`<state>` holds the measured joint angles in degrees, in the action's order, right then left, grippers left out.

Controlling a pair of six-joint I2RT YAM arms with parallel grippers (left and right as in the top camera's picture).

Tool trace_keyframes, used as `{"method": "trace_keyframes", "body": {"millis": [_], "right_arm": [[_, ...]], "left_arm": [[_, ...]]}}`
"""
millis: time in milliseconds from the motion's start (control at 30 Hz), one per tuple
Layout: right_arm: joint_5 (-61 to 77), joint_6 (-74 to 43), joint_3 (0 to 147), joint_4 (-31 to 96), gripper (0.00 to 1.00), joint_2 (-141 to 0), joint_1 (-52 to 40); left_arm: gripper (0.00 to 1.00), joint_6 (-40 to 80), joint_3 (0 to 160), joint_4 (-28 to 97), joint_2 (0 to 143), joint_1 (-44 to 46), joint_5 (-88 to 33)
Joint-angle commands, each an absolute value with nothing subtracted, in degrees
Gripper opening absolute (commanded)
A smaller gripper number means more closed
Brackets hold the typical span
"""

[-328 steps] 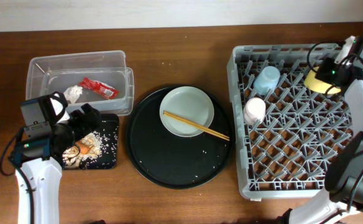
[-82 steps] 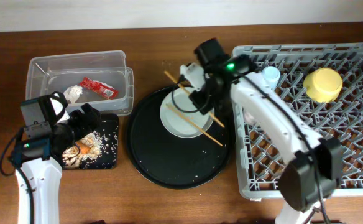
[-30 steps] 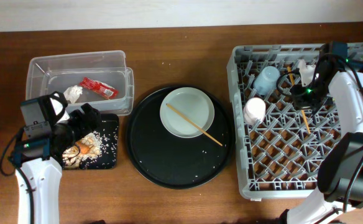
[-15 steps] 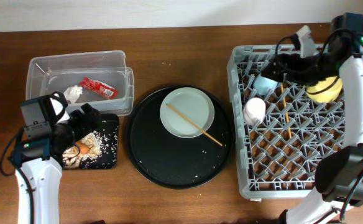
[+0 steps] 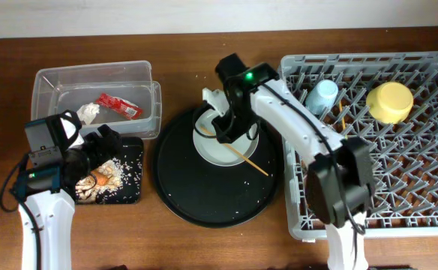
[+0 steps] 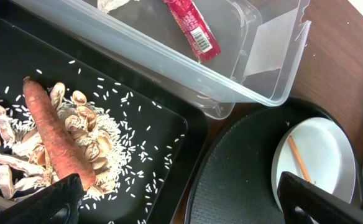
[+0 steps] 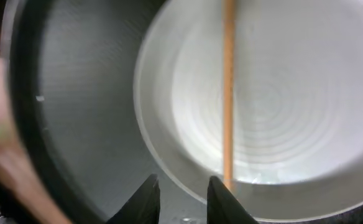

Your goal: Sort waste into correct bins and load items into the dishwasher rack

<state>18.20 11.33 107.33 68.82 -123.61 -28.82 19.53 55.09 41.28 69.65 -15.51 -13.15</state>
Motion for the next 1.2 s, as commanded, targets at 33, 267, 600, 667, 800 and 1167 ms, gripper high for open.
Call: {"method": "trace_keyframes", "body": {"millis": [33, 267, 600, 667, 800, 1167], "right_arm": [[13.7, 11.5, 106.9, 68.0, 0.31, -128.0, -28.9], [11.9, 11.5, 105.9, 66.8, 0.39, -129.1, -28.9], [9.4, 11.5, 100.6, 66.6, 0.28, -130.0, -28.9], [9.4, 11.5, 100.9, 66.6, 0.04, -130.0, -28.9], [9.8, 13.7, 113.7, 74.8, 0.04, -127.4, -28.8], [-4.5, 17.1, 127.7, 93.6, 0.04, -123.3, 1.0]], "left_arm": [[0.99, 19.9, 56.1, 41.3, 69.3, -15.7, -13.6], [0.99, 19.9, 56.1, 41.3, 69.3, -15.7, -13.6], [0.99, 19.9, 56.1, 41.3, 69.3, -15.7, -13.6], [0.99, 19.9, 56.1, 41.3, 69.3, -15.7, -13.6], [0.99, 19.9, 56.1, 41.3, 69.3, -15.7, -13.6], [0.99, 19.9, 56.1, 41.3, 69.3, -15.7, -13.6]]}}
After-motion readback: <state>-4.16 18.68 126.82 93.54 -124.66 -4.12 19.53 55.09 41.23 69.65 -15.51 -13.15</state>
